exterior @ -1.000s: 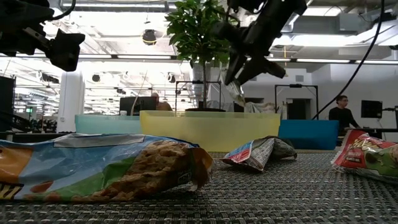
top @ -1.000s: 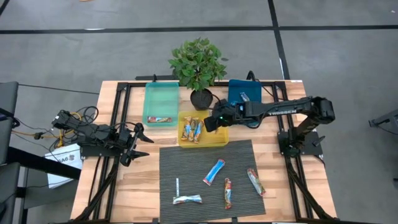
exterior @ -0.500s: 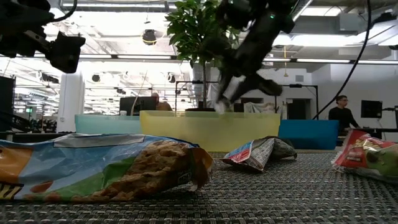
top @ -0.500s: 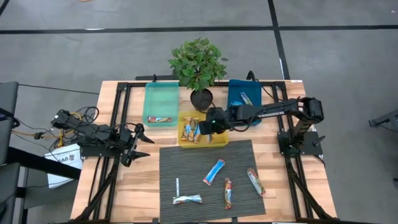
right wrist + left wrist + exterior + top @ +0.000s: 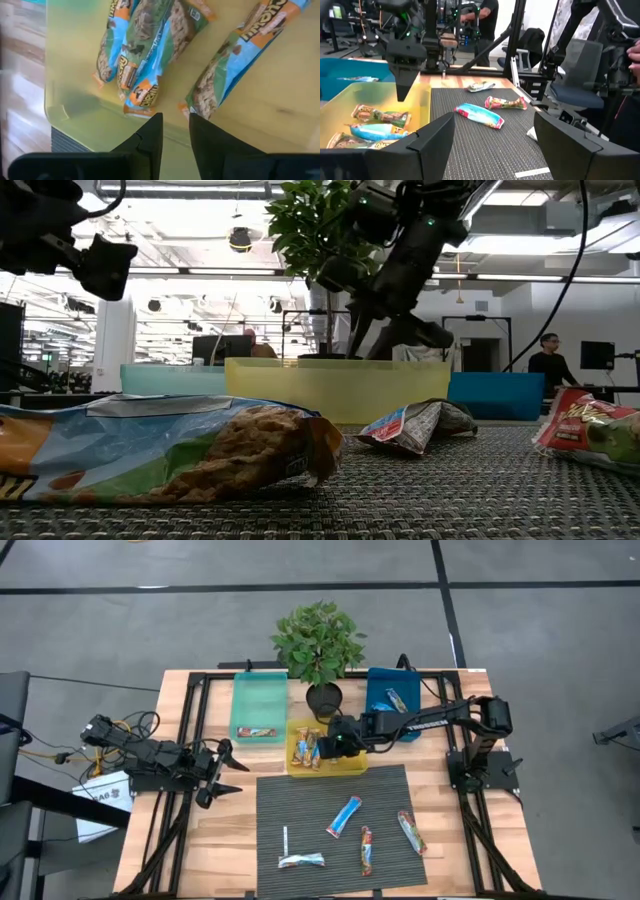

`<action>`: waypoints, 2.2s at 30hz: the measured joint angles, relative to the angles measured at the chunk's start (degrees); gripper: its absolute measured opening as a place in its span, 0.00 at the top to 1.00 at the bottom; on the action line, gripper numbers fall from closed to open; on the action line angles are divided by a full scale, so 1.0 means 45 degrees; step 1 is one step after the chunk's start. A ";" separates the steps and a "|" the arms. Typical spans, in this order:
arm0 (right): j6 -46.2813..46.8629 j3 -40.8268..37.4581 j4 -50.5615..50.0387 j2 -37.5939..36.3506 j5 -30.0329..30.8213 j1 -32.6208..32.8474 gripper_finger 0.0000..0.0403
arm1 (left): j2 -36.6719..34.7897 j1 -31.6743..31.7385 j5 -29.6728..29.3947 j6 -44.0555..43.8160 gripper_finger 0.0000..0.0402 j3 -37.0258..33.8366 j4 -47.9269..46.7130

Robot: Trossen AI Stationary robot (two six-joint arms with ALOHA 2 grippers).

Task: Pick and place Granola Bars by type
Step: Put the orange granola bar into the yellow bin

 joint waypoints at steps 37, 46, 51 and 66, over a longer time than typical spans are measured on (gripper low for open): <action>-0.0777 -0.0010 0.4862 -0.0549 -0.0325 0.0094 0.67 | 0.0001 0.0000 -0.0007 -0.0005 0.34 0.0005 -0.0002; -0.0777 -0.0010 0.4868 -0.0549 -0.0301 0.0653 0.67 | 0.0001 0.0000 -0.0004 -0.0005 0.34 0.0005 -0.0002; -0.0777 -0.0010 0.4875 -0.0549 -0.0306 0.1210 0.66 | 0.0001 0.0000 -0.0002 -0.0005 0.34 0.0005 -0.0002; -0.0459 -0.0010 0.6018 -0.0539 0.0758 0.2927 0.66 | 0.0001 0.0000 -0.0002 -0.0005 0.34 0.0005 -0.0002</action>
